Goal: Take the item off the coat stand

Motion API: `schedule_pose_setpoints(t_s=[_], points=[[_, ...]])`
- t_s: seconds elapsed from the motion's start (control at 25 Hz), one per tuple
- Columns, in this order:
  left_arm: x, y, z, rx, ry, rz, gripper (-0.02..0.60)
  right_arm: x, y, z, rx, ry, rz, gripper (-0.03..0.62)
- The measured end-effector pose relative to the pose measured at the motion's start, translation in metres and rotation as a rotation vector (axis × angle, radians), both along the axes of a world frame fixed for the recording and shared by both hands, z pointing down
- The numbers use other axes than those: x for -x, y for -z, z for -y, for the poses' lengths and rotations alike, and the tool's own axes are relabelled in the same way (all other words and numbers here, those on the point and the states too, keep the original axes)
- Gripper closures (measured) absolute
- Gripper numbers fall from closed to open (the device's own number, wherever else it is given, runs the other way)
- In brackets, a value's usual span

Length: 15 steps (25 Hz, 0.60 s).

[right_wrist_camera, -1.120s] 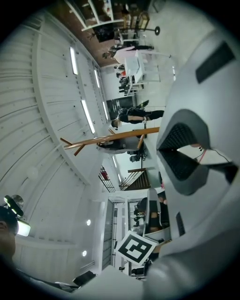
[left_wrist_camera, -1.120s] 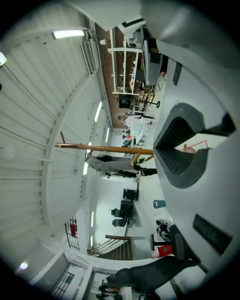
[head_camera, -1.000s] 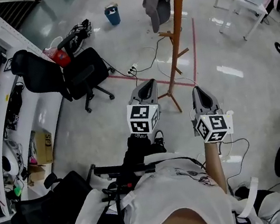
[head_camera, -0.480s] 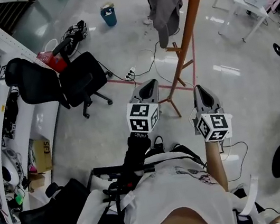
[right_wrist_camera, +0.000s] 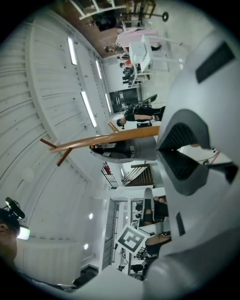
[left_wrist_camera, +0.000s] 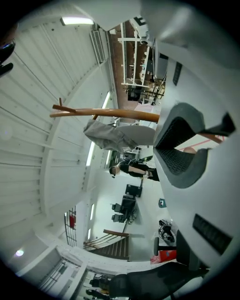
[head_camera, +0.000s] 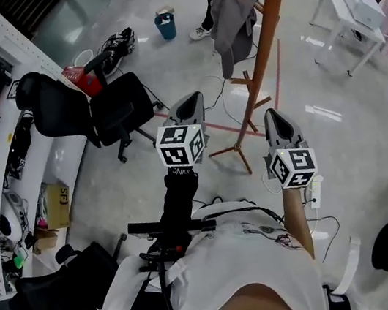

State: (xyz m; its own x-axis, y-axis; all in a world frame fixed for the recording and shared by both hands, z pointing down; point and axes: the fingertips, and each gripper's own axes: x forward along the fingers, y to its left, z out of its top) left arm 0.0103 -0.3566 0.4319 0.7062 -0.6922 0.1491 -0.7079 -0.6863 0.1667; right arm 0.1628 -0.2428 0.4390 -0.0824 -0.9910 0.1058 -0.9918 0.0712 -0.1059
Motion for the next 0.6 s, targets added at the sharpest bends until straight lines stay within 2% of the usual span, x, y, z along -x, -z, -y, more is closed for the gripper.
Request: schedule_pose_setpoints(t_s=[0.24,0.36,0.48,0.6], points=[[-0.006,0.044,0.041,-0.116,-0.011,-0.054,0.578,-0.02,-0.001,0.005,0.002,-0.009,0.0,0.589],[-0.013,0.069,0.064,-0.146,-0.031,-0.11,0.578,-0.031,0.0,0.005,0.002,-0.027,-0.003,0.589],[-0.026,0.093,0.081,-0.16,-0.09,-0.17,0.572,-0.042,0.0,0.004,0.004,-0.05,-0.006,0.589],[-0.037,0.108,0.096,-0.168,-0.121,-0.202,0.572,-0.05,-0.001,0.002,0.008,-0.074,-0.008,0.589]])
